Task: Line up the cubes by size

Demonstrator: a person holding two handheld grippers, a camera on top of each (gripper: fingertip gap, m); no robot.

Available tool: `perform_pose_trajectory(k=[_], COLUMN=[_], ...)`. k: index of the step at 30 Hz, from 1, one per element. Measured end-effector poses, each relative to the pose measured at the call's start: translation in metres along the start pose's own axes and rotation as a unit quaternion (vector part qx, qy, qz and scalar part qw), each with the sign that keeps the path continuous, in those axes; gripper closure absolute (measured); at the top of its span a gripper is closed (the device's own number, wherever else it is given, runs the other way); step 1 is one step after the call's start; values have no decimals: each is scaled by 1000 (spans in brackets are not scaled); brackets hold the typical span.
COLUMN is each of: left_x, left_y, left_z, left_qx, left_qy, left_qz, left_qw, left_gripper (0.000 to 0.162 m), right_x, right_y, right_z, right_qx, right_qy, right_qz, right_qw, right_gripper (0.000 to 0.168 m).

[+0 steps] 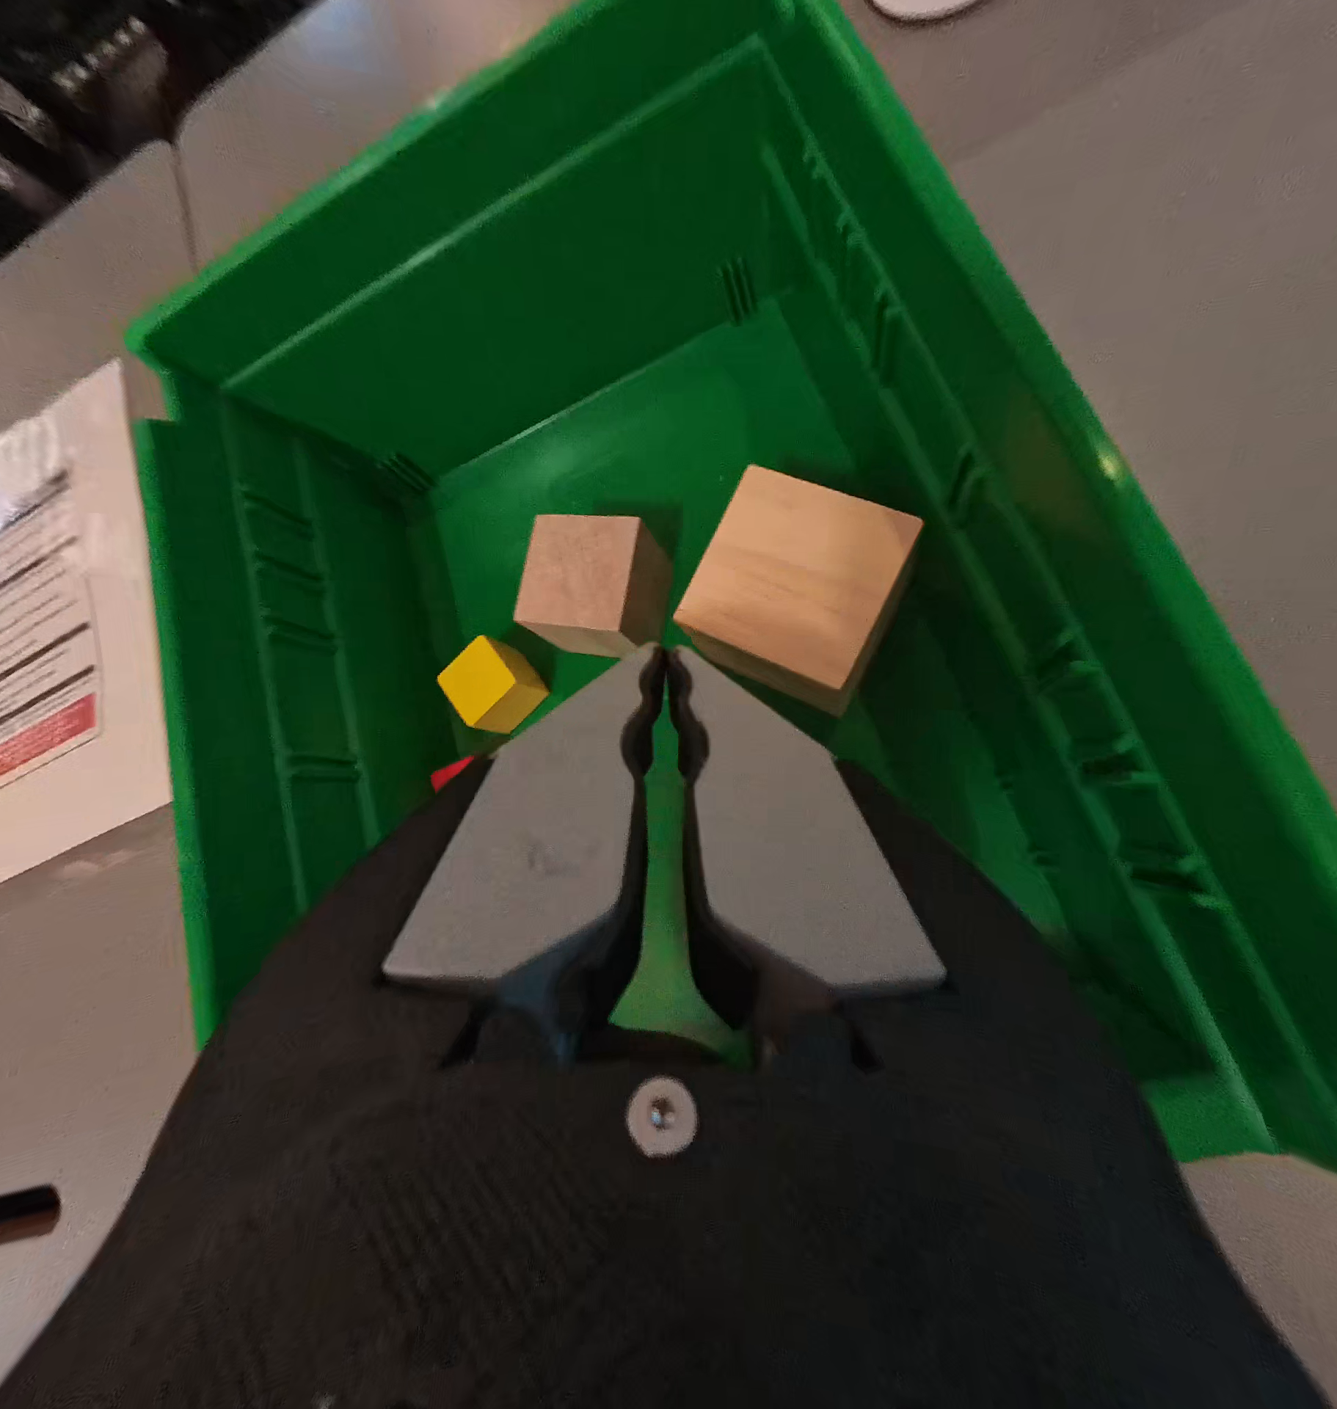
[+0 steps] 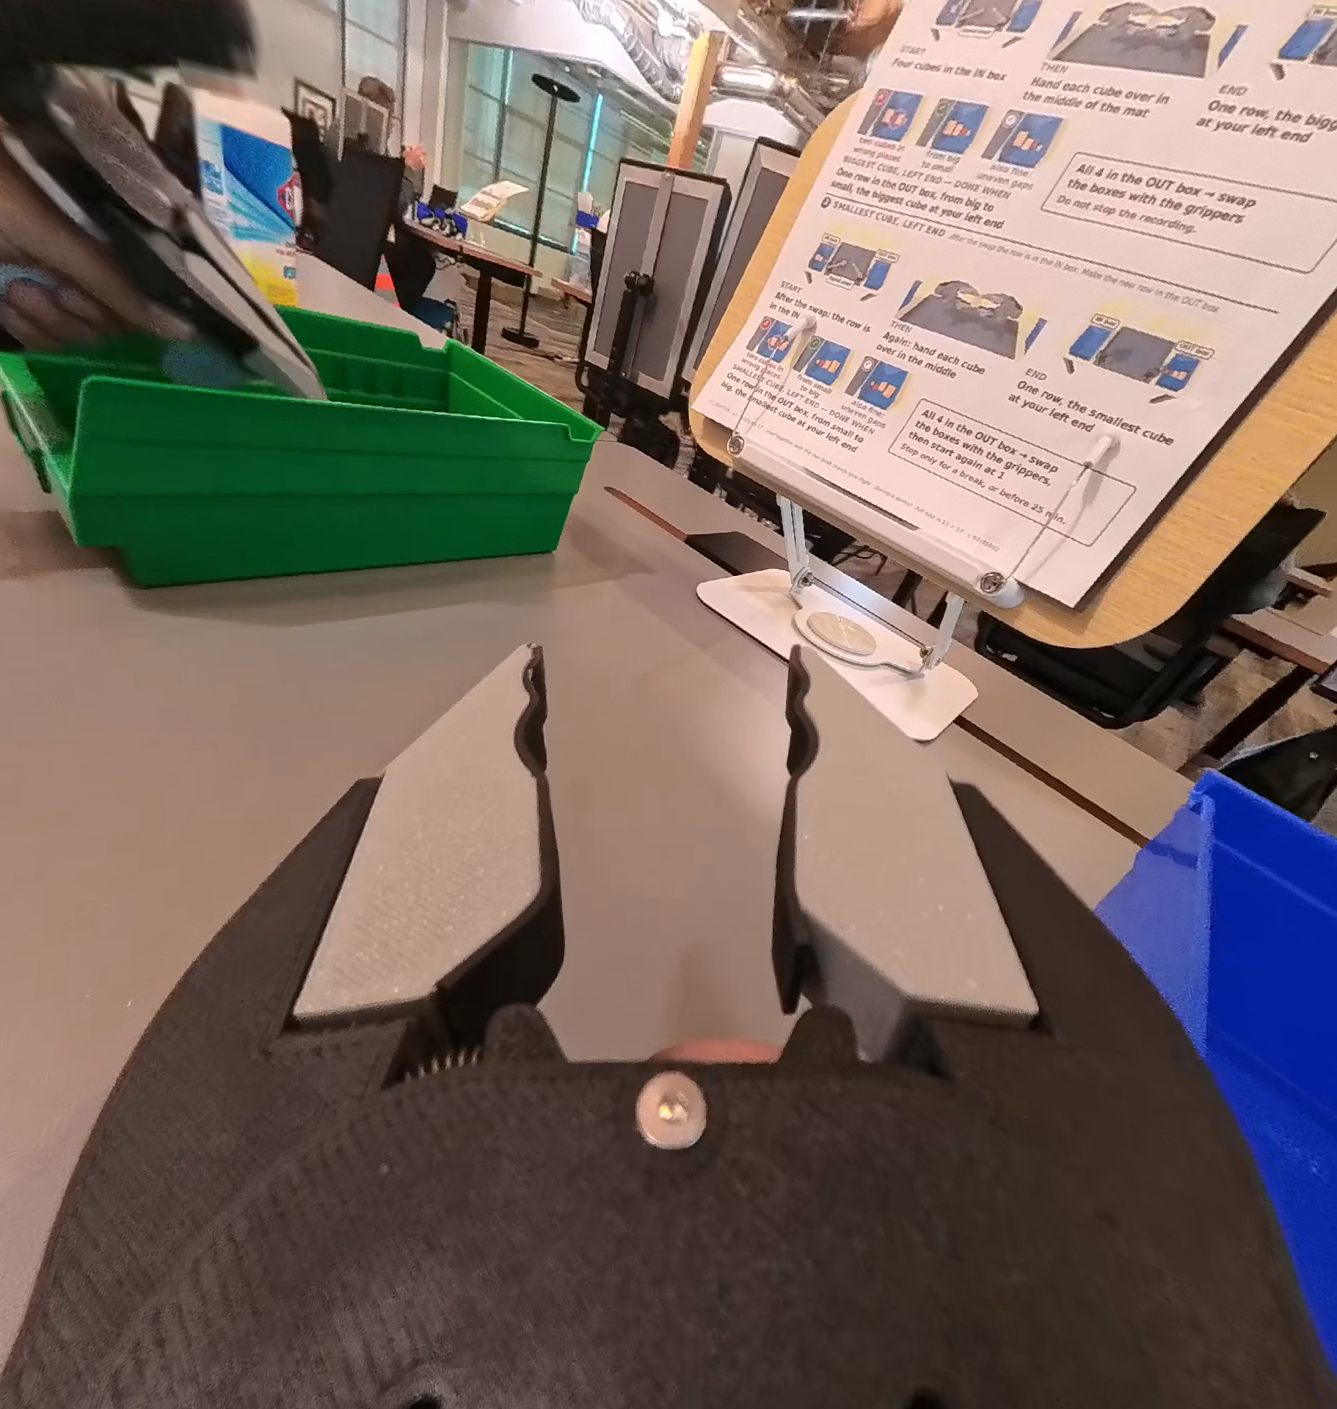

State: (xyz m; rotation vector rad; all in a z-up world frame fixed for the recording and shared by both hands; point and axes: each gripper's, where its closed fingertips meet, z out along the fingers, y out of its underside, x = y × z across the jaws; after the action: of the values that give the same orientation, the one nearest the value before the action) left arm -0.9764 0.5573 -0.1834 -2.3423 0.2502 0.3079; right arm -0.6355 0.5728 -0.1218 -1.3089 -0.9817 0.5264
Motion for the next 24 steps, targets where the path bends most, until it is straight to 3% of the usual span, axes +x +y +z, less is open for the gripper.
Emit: perform_pose_trajectory(k=[5, 7, 10, 13, 17, 21, 24], left_x=[-2, 10, 41, 55, 42, 62, 79], left_y=[-31, -40, -42, -42, -44, -57, -69], left_z=[-81, -119, -156, -176, -186, -197, -218], left_qx=[190, 266, 323, 363, 372, 413, 470], left_qy=[-48, -35, 13, 23, -22, 66, 143], left_qz=[-60, -94, -115, -117, -119, -151, -157], left_qw=[979, 959, 939, 924, 920, 896, 857], left_gripper=[162, 162, 162, 162, 162, 162, 162], right_x=[2, 1, 2, 6, 12, 16, 12], right_y=[4, 6, 10, 11, 14, 19, 22], right_z=[1, 2, 4, 4, 3, 4, 6], right_qx=[-6, -10, -17, -19, -21, -29, -33], right_qy=[2, 4, 8, 15, 26, 29, 23], right_qz=[3, -2, -6, -6, -1, 9, 3], right_qw=[1000, 1000, 1000, 1000, 999, 999, 999], right_gripper=[107, 107, 107, 108, 108, 107, 107])
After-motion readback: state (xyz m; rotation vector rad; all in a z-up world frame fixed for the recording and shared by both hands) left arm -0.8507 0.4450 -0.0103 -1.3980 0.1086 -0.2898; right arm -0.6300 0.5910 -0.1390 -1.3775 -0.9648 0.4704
